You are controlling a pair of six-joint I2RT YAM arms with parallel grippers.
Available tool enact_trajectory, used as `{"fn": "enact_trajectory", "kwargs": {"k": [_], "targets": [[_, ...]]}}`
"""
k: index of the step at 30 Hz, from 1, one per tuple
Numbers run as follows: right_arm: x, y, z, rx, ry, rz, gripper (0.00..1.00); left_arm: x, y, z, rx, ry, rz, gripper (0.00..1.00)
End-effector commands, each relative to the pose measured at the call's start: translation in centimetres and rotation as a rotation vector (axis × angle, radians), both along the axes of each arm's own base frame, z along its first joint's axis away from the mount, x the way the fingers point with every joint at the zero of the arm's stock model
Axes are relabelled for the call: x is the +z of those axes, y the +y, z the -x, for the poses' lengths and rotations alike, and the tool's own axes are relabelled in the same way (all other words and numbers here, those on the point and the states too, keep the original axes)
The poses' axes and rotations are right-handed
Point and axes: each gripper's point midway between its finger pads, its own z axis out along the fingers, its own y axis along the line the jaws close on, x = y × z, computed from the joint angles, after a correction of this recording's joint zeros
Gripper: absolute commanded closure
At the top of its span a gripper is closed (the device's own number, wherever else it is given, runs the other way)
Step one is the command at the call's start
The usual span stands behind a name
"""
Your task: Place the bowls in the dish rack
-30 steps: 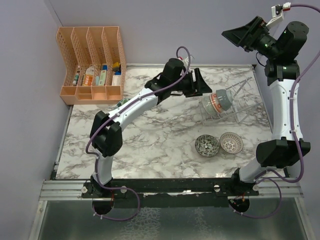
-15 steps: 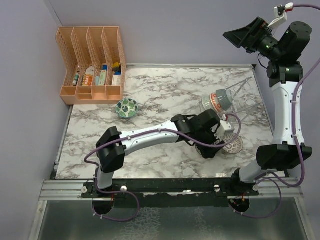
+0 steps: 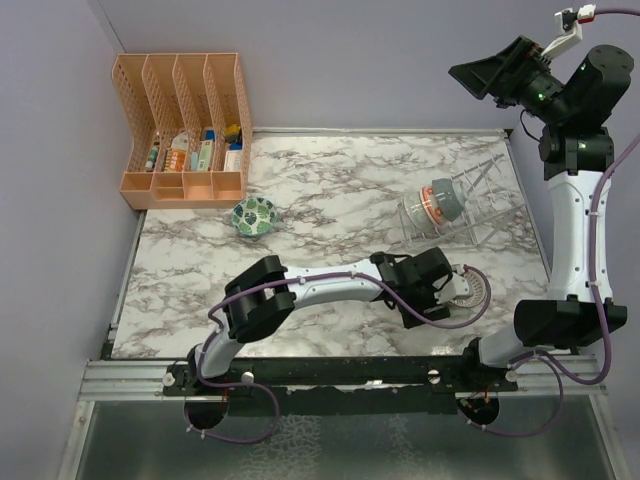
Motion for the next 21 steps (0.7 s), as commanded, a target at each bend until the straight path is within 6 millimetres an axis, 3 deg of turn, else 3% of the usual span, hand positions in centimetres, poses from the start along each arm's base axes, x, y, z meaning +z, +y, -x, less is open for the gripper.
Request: {"fn": "enact_trajectory", "kwargs": {"k": [1,6,14,17,21], "targets": [[-0.1,-0.5,0.1,-0.027,0.004,0.009,0.0,-0.8,-1.4,-1.2,-0.002,-0.095,0.025,0.29],[-0.2,-0.6,-0.1,-0.027,0.004,0.009,0.0,-2.8,-0.9,-1.7,0.028,-0.125,-0.006,0.36],[-0.4,-0.7,-0.3,-0.037,0.008,0.01,0.0,-3.7,0.4,-2.1,0.055,-0.161,-0.046,0.68],[-0.4,-0.8,-0.3,-0.042,0.007,0.009,0.0,-3.7,0.9,-1.7,0.047,-0.149,-0.054,1.0],[0.0,-0.9,-0.2,-0.053,0.002,0.009,0.0,-2.6,1.6,-1.3,0.048,-0.133,-0.059,1.0]]}}
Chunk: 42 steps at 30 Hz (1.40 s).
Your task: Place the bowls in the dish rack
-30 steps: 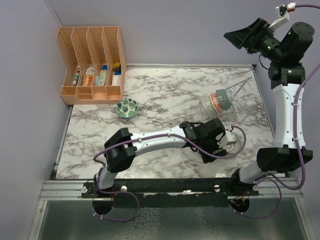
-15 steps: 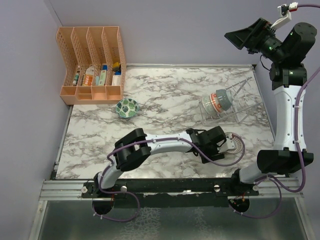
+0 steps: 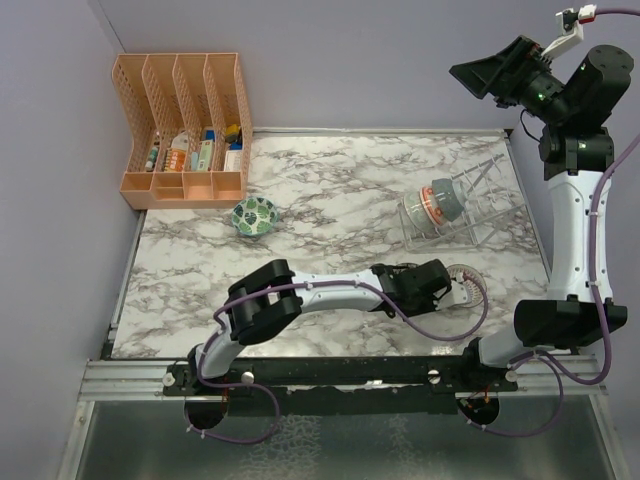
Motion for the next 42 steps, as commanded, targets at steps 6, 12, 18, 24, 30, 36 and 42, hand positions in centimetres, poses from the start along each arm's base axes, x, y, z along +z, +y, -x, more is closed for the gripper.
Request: {"fn": "enact_trajectory", "kwargs": {"k": [6,12,18,24,30,36,42], "targets": [[1.9,-0.8,0.2,-0.049,-0.031,-0.007,0.0,6.3,2.1,0.9,0.057,0.06,0.014,1.0],[4.0,-0.6,0.4,-0.036,-0.065,-0.043,0.0,17.3,0.9,-0.8,0.161,0.265,0.292,1.0],[6.9,-0.6,0.3,-0.014,-0.122,-0.08,0.0,29.3,-0.3,-4.7,0.192,0.501,0.717,1.0],[8.3,0.1,0.4,0.058,-0.14,-0.125,0.0,36.6,0.4,-8.5,0.152,0.812,1.105,1.0],[8.7,0.1,0.7,0.073,-0.153,-0.119,0.0,40.7,-0.8,-10.2,0.031,1.12,1.326,1.0],[8.2,0.1,1.2,0.084,-0.144,-0.1,0.0,38.6,-2.0,-14.4,0.153,1.424,1.464,1.0],[7.2,-0.1,1.0,0.087,-0.125,-0.089,0.0,36.4,-2.7,-18.1,0.288,1.515,1.571,1.0]]}}
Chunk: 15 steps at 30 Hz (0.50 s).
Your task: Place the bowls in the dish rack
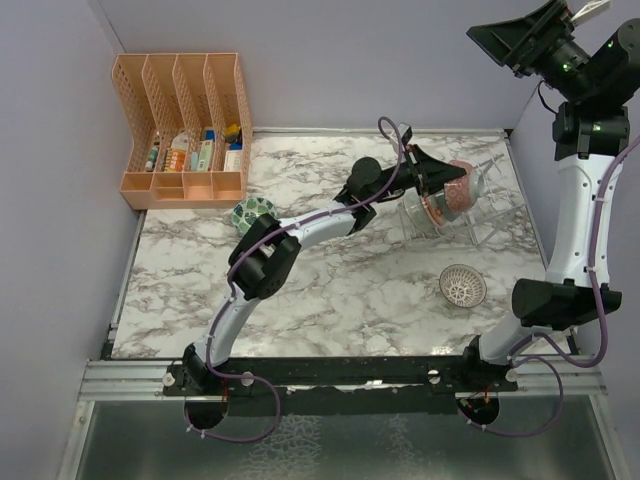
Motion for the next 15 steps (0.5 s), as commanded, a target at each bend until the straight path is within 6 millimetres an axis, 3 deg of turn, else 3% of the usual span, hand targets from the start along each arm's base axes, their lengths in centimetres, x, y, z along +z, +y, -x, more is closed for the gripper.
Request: {"fn": "enact_trajectory", "kwargs": {"k": [1,5,15], "targets": [[0.3,0.0,1.2,0.021,-0.032,0.03,0.0,6.1,2.4,-1.4,0.071,0.042,0.257,1.0],[0.0,-0.3,0.8,0.022,-0.025,0.034,0.0,5.6,1.3,-2.9,0.096,0.076,0.249,1.0],[-0.4,-0.7,0.5,0.026,-0.021,0.041,0.0,1.5,-0.6,-6.5,0.172,0.238,0.19,1.0]]}}
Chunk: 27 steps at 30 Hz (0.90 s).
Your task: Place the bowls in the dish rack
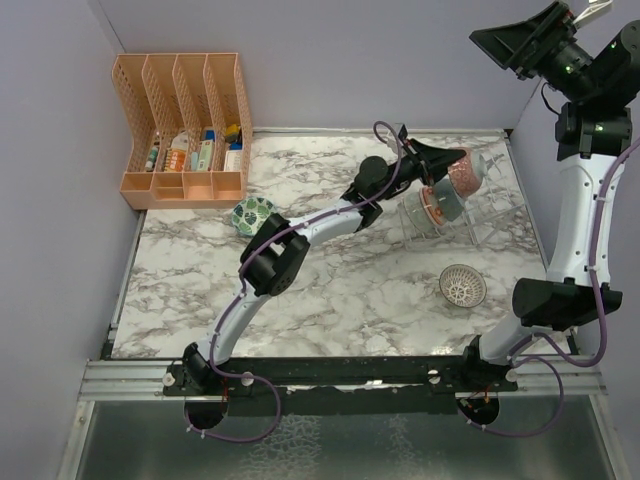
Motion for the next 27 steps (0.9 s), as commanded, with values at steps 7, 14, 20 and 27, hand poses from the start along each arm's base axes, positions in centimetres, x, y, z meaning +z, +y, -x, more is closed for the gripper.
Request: {"fn": "enact_trajectory", "kwargs": {"k": [7,14,20,27], "targets": [[0.0,-0.2,0.5,0.02,-0.024,0.027,0.0,-0.3,-1.4,-2.3,0.052,0.093,0.043,1.0],[-0.2,-0.3,0.2,0.025,-0.02,0.028,0.0,-2.4,-1.9,-2.9,0.069,0.136,-0.007,1.0],[-0.4,-0.4,0.1,0.026,-0.019,0.029,0.0,-3.0,-2.7,-3.4,0.048,0.136,0.028,1.0],[-0.6,-0.5,-0.3,0.027,-0.012,0.027,0.0,-4.5,-3.1,-3.4,0.048,0.16,-0.024,1.0]]}}
